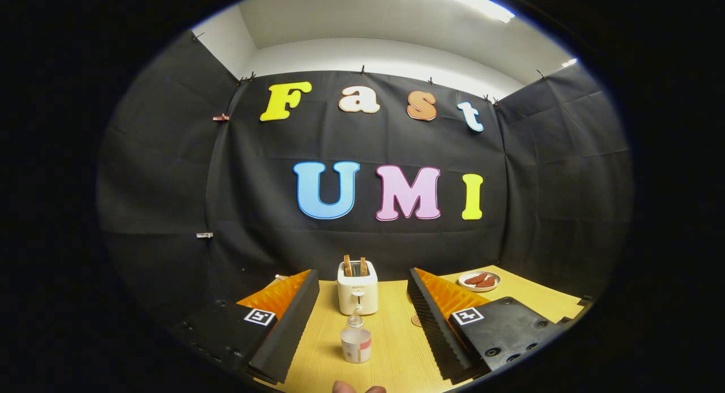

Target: Take the bottle from table, then pour the juice into the cup, finally place the bottle on the coaster

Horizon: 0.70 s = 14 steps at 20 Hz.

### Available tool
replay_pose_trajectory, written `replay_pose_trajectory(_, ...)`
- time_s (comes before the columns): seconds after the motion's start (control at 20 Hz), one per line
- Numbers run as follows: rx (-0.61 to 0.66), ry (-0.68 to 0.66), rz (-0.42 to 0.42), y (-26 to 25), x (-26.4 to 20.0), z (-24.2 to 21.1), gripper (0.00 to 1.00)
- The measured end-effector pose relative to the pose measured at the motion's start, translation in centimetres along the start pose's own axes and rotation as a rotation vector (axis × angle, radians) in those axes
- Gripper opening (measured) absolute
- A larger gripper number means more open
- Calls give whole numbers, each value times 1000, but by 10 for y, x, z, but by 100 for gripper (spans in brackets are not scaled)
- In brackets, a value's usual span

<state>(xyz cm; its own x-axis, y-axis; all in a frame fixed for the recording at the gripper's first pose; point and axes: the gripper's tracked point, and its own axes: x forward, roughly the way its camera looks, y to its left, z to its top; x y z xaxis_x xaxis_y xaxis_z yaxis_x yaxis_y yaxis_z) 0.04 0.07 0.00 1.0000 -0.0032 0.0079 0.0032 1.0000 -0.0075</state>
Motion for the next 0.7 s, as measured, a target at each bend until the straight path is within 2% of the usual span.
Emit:
replay_pose_trajectory(0.45,-16,-22,12,1,6,-14,97)
replay_pose_trajectory(0.7,-10,-7,-31,-9,10,-51,96)
